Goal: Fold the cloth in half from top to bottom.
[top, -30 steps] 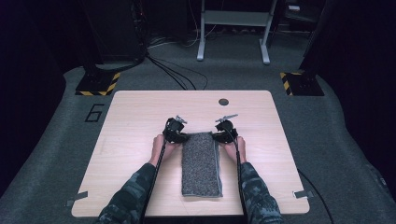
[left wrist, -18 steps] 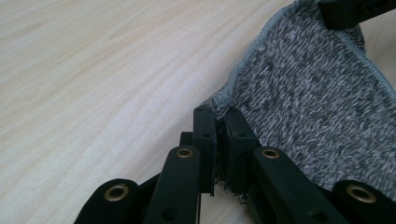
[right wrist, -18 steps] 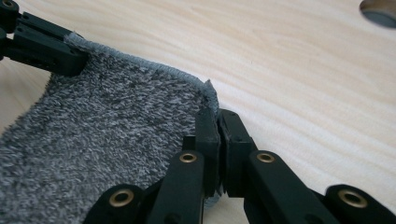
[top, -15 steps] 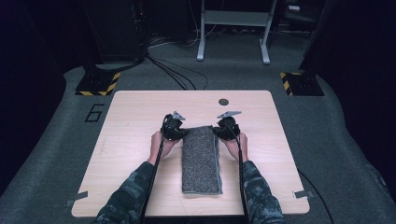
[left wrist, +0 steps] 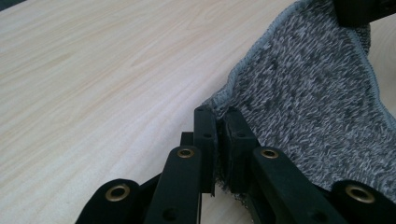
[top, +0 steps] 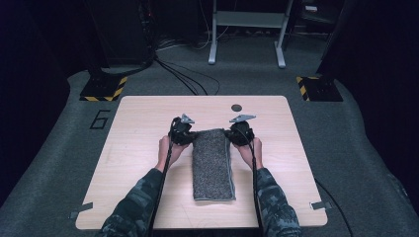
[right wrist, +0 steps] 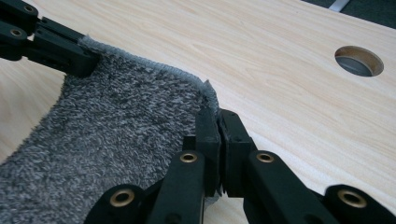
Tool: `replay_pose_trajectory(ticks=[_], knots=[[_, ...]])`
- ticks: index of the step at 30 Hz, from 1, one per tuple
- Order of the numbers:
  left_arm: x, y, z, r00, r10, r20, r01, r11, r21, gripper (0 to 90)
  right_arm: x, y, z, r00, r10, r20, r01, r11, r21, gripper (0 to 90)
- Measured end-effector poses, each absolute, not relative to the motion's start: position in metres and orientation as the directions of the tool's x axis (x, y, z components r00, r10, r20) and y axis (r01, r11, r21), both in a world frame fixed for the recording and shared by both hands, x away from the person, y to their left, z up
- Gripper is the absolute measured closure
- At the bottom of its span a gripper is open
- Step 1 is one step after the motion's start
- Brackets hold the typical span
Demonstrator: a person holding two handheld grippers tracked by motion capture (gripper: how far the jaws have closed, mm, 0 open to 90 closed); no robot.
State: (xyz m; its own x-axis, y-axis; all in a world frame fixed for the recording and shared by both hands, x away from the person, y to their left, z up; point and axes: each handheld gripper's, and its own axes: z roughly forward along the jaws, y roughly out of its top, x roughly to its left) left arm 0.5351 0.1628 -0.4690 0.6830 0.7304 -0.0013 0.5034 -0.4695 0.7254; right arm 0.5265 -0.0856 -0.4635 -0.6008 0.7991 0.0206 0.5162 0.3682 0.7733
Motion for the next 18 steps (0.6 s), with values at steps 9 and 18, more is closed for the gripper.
replay_pose_trajectory(ticks=[9, 18], knots=[[0.540, 0.166, -0.459, 0.681, 0.733, 0.007, 0.478, -0.452, 0.753, 85.6, 0.529, -0.086, -0.449, -0.610, 0.793, 0.016, 0.486, 0.358, 0.797, 87.7], [0.545, 0.170, -0.441, 0.679, 0.734, 0.036, 0.447, -0.451, 0.773, 86.0, 0.534, -0.084, -0.433, -0.617, 0.787, 0.006, 0.456, 0.351, 0.818, 87.7]])
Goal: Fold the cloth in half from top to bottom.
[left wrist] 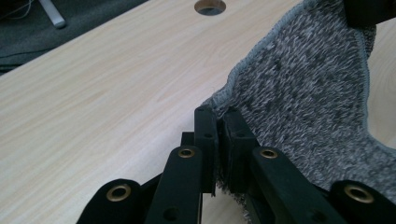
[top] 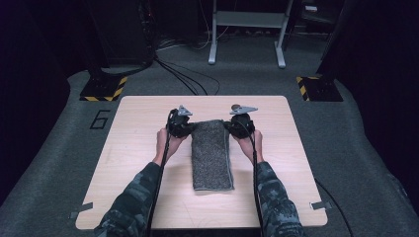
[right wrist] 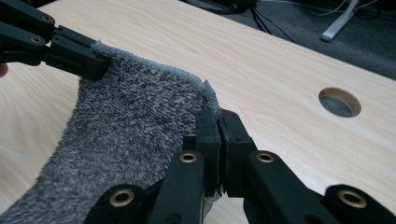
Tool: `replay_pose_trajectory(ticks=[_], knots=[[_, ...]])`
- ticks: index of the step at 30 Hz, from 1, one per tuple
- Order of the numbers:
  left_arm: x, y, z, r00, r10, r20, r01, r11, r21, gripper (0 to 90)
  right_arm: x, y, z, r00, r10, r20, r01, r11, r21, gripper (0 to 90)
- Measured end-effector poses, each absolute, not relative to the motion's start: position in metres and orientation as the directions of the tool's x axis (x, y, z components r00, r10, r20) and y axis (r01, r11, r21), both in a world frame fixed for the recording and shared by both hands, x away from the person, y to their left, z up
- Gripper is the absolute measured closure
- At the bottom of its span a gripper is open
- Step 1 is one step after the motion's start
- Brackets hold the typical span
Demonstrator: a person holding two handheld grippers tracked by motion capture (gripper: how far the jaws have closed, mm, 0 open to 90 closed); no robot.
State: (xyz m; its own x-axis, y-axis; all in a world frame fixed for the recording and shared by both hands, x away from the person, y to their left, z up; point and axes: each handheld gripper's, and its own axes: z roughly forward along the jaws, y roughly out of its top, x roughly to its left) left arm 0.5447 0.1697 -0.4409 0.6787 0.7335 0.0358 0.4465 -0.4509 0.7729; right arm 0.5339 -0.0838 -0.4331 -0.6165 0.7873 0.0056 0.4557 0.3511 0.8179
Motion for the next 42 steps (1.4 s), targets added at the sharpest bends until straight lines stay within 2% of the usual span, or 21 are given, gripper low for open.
replay_pose_trajectory(ticks=[10, 16, 21, 25, 31, 42], knots=[[0.545, 0.168, -0.422, 0.683, 0.728, 0.062, 0.402, -0.445, 0.800, 86.0, 0.537, -0.087, -0.414, -0.610, 0.792, -0.009, 0.423, 0.335, 0.842, 87.7], [0.543, 0.166, -0.416, 0.676, 0.729, 0.109, 0.374, -0.467, 0.801, 86.0, 0.536, -0.089, -0.408, -0.619, 0.785, -0.017, 0.399, 0.333, 0.854, 87.6], [0.544, 0.167, -0.416, 0.671, 0.736, 0.095, 0.383, -0.454, 0.804, 86.0, 0.540, -0.086, -0.404, -0.625, 0.780, -0.040, 0.391, 0.357, 0.848, 87.6], [0.538, 0.168, -0.417, 0.680, 0.731, 0.055, 0.395, -0.429, 0.812, 86.0, 0.533, -0.087, -0.409, -0.631, 0.775, -0.038, 0.383, 0.354, 0.853, 87.5], [0.512, 0.166, -0.430, 0.714, 0.698, 0.054, 0.376, -0.447, 0.811, 86.0, 0.513, -0.096, -0.425, -0.643, 0.765, -0.008, 0.391, 0.337, 0.856, 87.5], [0.480, 0.162, -0.453, 0.758, 0.652, 0.028, 0.380, -0.476, 0.793, 85.4, 0.473, -0.106, -0.458, -0.677, 0.736, -0.016, 0.387, 0.373, 0.843, 87.0]])
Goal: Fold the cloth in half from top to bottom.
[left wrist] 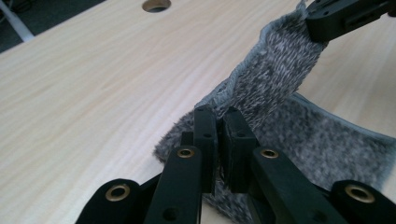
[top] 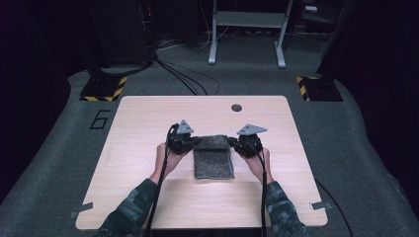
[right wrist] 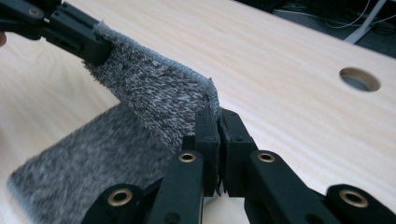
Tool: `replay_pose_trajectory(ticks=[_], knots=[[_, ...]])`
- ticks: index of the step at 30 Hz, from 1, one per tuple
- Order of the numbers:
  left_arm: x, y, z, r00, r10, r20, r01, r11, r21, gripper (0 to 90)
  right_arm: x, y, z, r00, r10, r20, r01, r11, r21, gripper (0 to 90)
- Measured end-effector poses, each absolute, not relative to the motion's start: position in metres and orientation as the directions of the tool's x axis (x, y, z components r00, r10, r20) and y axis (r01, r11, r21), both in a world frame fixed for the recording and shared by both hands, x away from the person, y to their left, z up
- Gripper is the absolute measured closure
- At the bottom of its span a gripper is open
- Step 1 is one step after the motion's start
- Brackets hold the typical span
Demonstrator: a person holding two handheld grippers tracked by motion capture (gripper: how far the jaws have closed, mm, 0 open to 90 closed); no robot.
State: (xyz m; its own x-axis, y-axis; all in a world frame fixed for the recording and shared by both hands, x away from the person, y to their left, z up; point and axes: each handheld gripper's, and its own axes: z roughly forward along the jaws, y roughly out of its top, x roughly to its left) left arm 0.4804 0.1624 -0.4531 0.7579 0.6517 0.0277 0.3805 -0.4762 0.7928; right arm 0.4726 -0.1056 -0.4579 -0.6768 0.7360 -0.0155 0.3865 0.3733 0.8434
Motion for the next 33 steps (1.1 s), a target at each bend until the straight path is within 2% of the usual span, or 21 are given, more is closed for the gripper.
replay_pose_trajectory(ticks=[6, 14, 16, 18, 21, 22, 28, 31, 33], knots=[[0.464, 0.161, -0.461, 0.776, 0.630, 0.034, 0.369, -0.496, 0.786, 85.1, 0.456, -0.108, -0.468, -0.683, 0.731, -0.011, 0.389, 0.377, 0.841, 86.7], [0.448, 0.162, -0.485, 0.796, 0.605, -0.020, 0.408, -0.512, 0.756, 79.9, 0.435, -0.105, -0.494, -0.702, 0.713, -0.009, 0.423, 0.426, 0.800, 85.4], [0.443, 0.166, -0.491, 0.795, 0.604, -0.056, 0.432, -0.499, 0.751, 75.3, 0.431, -0.108, -0.499, -0.707, 0.707, 0.009, 0.443, 0.433, 0.785, 81.3], [0.437, 0.171, -0.495, 0.793, 0.600, -0.101, 0.466, -0.492, 0.736, 61.8, 0.426, -0.113, -0.500, -0.703, 0.711, 0.031, 0.473, 0.433, 0.767, 74.7], [0.429, 0.180, -0.493, 0.788, 0.600, -0.135, 0.487, -0.474, 0.734, 48.9, 0.419, -0.123, -0.496, -0.710, 0.701, 0.076, 0.485, 0.408, 0.773, 65.4], [0.428, 0.183, -0.490, 0.781, 0.607, -0.145, 0.495, -0.460, 0.737, 45.3, 0.418, -0.126, -0.493, -0.707, 0.703, 0.079, 0.483, 0.398, 0.780, 59.9], [0.445, 0.194, -0.464, 0.723, 0.679, -0.125, 0.487, -0.373, 0.789, 39.3, 0.430, -0.132, -0.471, -0.667, 0.736, 0.115, 0.501, 0.328, 0.801, 49.6], [0.459, 0.188, -0.467, 0.697, 0.712, -0.088, 0.507, -0.403, 0.762, 36.1, 0.443, -0.120, -0.471, -0.640, 0.761, 0.107, 0.526, 0.333, 0.782, 39.8], [0.464, 0.182, -0.476, 0.688, 0.719, -0.098, 0.535, -0.411, 0.739, 34.5, 0.449, -0.108, -0.477, -0.633, 0.770, 0.085, 0.545, 0.365, 0.754, 35.3]])
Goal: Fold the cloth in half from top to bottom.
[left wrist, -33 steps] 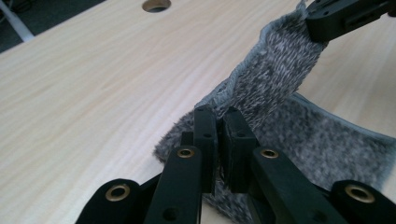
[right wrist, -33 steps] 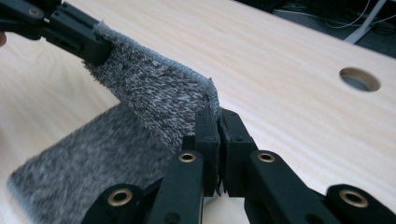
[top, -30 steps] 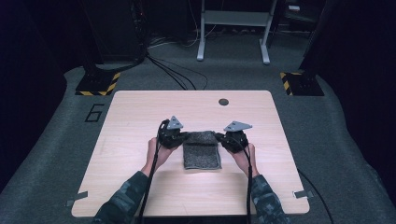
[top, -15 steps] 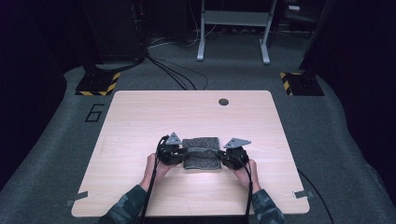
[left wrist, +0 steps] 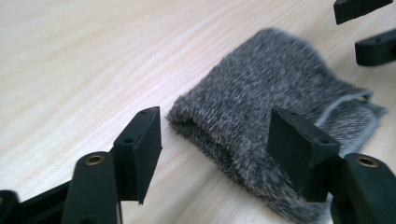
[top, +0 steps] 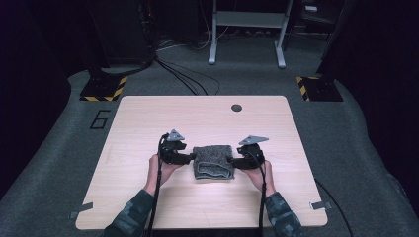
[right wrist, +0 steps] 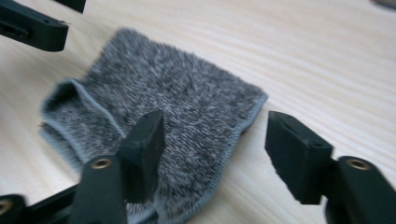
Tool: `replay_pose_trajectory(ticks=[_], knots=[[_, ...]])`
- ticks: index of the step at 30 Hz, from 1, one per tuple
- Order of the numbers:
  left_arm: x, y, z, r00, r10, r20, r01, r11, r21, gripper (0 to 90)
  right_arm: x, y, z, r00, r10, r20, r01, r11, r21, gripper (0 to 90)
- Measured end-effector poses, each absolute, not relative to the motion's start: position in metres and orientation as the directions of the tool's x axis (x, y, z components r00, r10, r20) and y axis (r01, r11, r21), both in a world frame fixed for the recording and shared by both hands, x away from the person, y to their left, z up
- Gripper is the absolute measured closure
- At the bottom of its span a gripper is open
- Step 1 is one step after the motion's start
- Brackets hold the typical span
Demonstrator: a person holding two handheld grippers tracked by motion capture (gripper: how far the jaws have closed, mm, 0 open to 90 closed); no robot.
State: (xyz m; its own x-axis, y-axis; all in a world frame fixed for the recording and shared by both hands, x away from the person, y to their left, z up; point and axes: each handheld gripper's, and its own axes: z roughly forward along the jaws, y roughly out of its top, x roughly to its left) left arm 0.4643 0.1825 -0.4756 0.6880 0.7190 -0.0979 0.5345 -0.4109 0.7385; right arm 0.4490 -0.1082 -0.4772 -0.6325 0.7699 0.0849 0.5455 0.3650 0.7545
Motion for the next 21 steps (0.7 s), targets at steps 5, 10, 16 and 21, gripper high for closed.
replay_pose_trajectory(ticks=[5, 10, 16, 21], knots=[[0.455, 0.174, -0.496, 0.713, 0.699, -0.062, 0.546, -0.497, 0.674, 30.1, 0.448, -0.100, -0.494, -0.633, 0.772, 0.055, 0.567, 0.414, 0.712, 27.9], [0.453, 0.172, -0.506, 0.726, 0.685, -0.058, 0.555, -0.534, 0.638, 27.5, 0.441, -0.096, -0.506, -0.639, 0.768, 0.026, 0.568, 0.449, 0.690, 25.2], [0.451, 0.169, -0.510, 0.729, 0.684, -0.023, 0.546, -0.562, 0.621, 25.3, 0.433, -0.098, -0.513, -0.633, 0.774, 0.009, 0.567, 0.456, 0.686, 23.4], [0.449, 0.171, -0.510, 0.734, 0.678, -0.032, 0.548, -0.564, 0.618, 25.3, 0.422, -0.096, -0.516, -0.639, 0.769, 0.005, 0.562, 0.463, 0.686, 23.5]])
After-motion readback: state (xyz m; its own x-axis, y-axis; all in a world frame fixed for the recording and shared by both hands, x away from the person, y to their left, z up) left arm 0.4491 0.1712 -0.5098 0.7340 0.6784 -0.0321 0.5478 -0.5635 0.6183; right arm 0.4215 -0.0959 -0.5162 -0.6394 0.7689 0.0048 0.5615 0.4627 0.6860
